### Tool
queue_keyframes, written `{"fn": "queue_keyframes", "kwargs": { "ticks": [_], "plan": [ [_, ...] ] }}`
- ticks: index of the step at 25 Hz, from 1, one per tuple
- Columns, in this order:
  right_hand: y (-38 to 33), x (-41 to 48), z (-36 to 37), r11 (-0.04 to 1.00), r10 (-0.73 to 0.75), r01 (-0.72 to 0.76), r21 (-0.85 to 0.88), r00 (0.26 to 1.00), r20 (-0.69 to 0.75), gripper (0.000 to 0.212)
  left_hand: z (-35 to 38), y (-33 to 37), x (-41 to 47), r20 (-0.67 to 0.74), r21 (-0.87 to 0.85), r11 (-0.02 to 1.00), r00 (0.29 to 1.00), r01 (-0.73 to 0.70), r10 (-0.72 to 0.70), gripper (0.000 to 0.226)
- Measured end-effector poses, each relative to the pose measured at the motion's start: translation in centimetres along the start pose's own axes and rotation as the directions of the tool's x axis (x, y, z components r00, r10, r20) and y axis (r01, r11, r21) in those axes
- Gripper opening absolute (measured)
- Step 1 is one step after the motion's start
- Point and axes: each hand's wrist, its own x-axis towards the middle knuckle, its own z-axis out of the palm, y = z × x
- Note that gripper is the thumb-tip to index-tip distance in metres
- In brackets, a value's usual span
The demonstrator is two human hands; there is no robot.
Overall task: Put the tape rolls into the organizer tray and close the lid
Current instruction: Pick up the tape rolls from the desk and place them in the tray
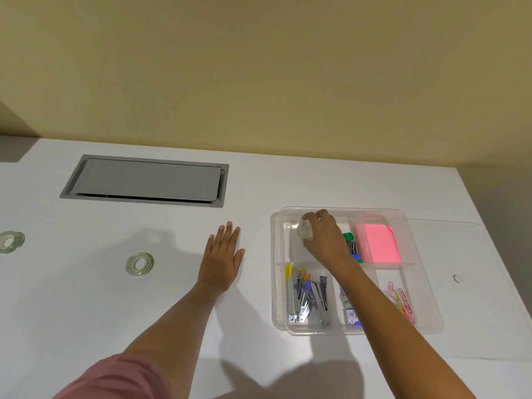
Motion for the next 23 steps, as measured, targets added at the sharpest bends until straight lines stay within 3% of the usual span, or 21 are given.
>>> {"fn": "queue_keyframes", "kwargs": {
  "ticks": [6,10,19,23],
  "plan": [
    [-0.25,0.54,1.01,0.962,-0.04,0.065,-0.264,0.994,0.098,0.047,0.04,-0.19,0.01,0.041,-0.024,1.0,0.999,0.01,-0.009,0.096],
    [-0.23,0.77,1.17,0.937,-0.057,0.093,-0.337,0.992,0.115,0.046,0.02,-0.27,-0.05,0.045,-0.032,0.999,0.999,0.009,-0.007,0.093],
    [-0.36,0.81,1.32,0.926,-0.057,0.095,-0.365,0.992,0.114,0.049,0.17,-0.36,0.02,0.057,-0.018,1.0,0.998,0.006,-0.005,0.091],
    [-0.4,0.4,1.09,0.954,-0.053,0.07,-0.291,0.996,0.067,0.044,-0.04,-0.35,-0.15,0.073,-0.033,0.999,0.997,0.006,-0.004,0.093]
  ]
}}
